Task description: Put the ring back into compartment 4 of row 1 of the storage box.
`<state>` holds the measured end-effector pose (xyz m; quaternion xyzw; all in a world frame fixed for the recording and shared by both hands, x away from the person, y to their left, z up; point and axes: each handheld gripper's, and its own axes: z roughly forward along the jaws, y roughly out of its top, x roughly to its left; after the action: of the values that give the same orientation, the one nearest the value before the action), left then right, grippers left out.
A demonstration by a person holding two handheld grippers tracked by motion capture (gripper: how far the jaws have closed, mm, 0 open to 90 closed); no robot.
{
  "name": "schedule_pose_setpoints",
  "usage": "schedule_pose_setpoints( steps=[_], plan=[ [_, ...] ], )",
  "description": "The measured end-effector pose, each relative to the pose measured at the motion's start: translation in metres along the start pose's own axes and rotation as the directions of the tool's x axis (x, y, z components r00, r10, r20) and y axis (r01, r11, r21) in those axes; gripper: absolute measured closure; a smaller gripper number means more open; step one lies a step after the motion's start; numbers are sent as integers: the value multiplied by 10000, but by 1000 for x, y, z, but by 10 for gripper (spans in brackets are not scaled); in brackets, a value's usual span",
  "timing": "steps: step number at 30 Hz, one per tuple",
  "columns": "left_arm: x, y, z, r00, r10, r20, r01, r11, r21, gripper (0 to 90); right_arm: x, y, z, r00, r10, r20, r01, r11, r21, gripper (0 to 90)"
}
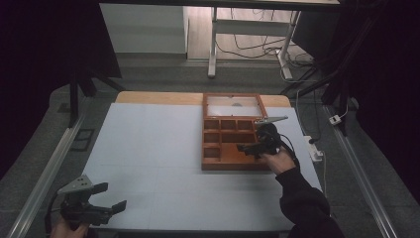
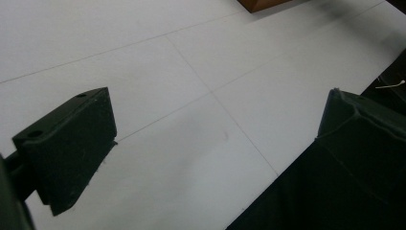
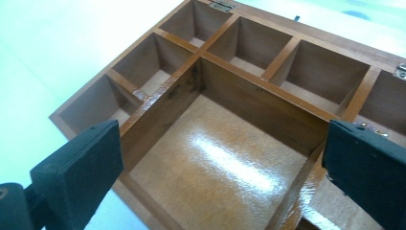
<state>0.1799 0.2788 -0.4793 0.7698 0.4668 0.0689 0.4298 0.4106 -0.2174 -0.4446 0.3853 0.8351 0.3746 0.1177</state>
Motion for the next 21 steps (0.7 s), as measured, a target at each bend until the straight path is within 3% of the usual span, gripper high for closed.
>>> schedule_pose_setpoints(
  steps=[14, 21],
  plan=[
    [0, 0, 0, 10000, 46, -6, -46, 10000, -15, 0, 24, -12, -12, 9981, -318, -530, 304, 9992, -264, 10],
    [0, 0, 0, 10000, 48, -17, -48, 10000, -7, 0, 31, -22, -22, 9978, -340, -576, 317, 9987, -408, 9]
  ],
)
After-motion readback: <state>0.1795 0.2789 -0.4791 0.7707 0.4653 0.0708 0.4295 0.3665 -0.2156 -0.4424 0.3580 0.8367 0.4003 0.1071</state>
